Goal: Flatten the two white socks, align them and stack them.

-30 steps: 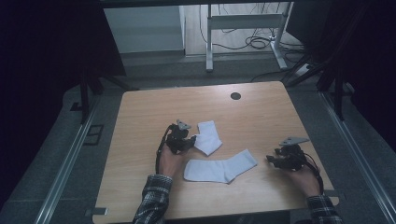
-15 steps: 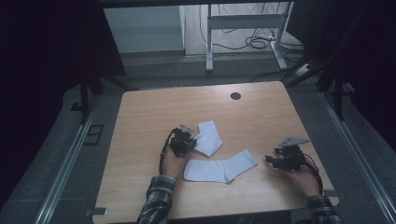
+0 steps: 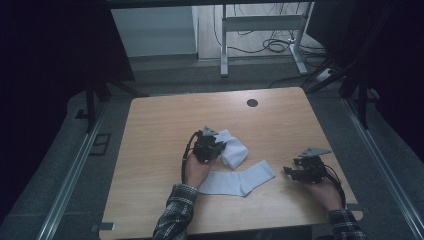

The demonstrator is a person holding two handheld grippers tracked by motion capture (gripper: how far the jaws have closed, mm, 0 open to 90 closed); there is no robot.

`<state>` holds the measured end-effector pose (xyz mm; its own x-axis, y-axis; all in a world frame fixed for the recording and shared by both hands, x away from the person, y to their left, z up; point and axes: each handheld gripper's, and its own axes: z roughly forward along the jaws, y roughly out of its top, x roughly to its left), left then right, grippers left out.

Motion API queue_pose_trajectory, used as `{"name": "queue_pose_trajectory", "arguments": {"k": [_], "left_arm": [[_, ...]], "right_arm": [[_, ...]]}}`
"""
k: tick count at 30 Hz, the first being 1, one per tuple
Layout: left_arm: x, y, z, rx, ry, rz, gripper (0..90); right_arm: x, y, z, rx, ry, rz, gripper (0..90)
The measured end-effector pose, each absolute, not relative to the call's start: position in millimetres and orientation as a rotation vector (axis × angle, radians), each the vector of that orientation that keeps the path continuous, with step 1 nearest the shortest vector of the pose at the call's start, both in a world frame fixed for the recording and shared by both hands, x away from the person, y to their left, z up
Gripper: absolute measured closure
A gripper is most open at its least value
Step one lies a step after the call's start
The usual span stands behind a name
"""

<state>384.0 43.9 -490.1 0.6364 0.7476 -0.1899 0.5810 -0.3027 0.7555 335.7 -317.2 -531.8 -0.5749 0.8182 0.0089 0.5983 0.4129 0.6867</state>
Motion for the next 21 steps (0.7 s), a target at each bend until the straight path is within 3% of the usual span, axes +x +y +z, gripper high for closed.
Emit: {"name": "queue_pose_trajectory", "arguments": {"k": [13, 17, 21], "left_arm": [[381, 2, -428, 1.951, 0.879, 0.258, 85.5], [370, 11, -366, 1.875, 0.813, 0.417, 85.5], [371, 44, -350, 1.839, 0.905, 0.544, 85.5]], "right_arm": [[335, -317, -532, 1.222, 2.344, 0.94, 39.9], [335, -317, -532, 1.223, 2.343, 0.942, 39.7], [335, -317, -532, 1.225, 2.341, 0.942, 39.5]]}}
